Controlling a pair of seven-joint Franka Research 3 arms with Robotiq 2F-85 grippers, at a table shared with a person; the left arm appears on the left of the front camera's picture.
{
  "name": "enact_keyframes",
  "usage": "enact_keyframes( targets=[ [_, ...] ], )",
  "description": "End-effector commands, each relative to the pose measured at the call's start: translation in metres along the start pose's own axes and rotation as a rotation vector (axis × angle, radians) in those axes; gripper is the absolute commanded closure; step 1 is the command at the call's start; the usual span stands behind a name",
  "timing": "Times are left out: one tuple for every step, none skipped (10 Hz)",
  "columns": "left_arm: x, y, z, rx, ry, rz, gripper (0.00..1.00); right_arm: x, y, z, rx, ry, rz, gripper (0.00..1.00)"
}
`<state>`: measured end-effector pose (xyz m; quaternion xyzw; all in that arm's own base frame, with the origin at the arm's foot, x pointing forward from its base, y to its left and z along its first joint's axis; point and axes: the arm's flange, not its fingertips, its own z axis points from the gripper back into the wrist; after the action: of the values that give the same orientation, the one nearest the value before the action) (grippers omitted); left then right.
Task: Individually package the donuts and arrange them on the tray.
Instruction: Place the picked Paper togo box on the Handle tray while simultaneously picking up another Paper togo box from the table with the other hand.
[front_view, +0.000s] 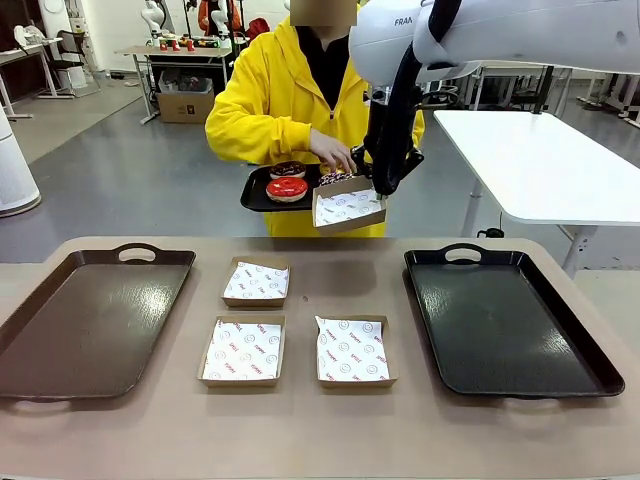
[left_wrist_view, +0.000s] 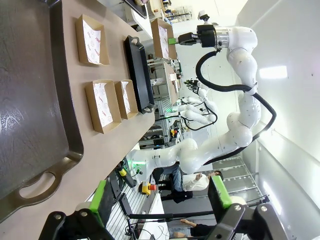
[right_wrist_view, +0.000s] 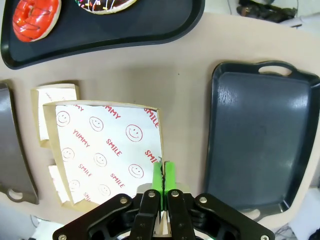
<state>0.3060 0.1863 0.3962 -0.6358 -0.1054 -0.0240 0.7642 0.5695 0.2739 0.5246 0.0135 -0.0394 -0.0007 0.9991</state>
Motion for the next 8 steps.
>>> enact_keyframes(
  targets=[
    [-0.0020,-0.0011,0.0012,-0.009,-0.008,-0.008,0.00,-0.0011,-0.0007,0.0012,-0.001,-0.002,-0.002,1.00],
    [-0.0020,-0.0011,0.0012,-0.009,-0.008,-0.008,0.00,-0.0011,-0.0007,0.0012,-0.001,-0.002,-0.002,1.00],
    [-0.0020,-0.0011,0.0012,-0.009,-0.008,-0.008,0.00,-0.0011,-0.0007,0.0012,-0.001,-0.002,-0.002,1.00],
    [-0.0020,-0.0011,0.0012,-0.009,-0.008,-0.008,0.00,-0.0011,-0.0007,0.0012,-0.001,-0.002,-0.002,1.00],
    [-0.0020,-0.0011,0.0012,-0.009,-0.008,-0.008,0.00,-0.0011,-0.0007,0.0012,-0.001,-0.002,-0.002,1.00],
    [-0.0020,-0.0011,0.0012,-0.009,-0.008,-0.008,0.00,-0.0011,-0.0007,0.0012,-0.001,-0.002,-0.002,1.00],
    [-0.0020,-0.0011,0.0012,-0.009,-0.008,-0.008,0.00,-0.0011,-0.0007,0.0012,-0.001,-0.002,-0.002,1.00],
    [-0.0020,-0.0011,0.0012,-0.009,-0.008,-0.008,0.00,-0.0011,-0.0007,0.0012,-0.001,-0.002,-0.002,1.00]
  ],
)
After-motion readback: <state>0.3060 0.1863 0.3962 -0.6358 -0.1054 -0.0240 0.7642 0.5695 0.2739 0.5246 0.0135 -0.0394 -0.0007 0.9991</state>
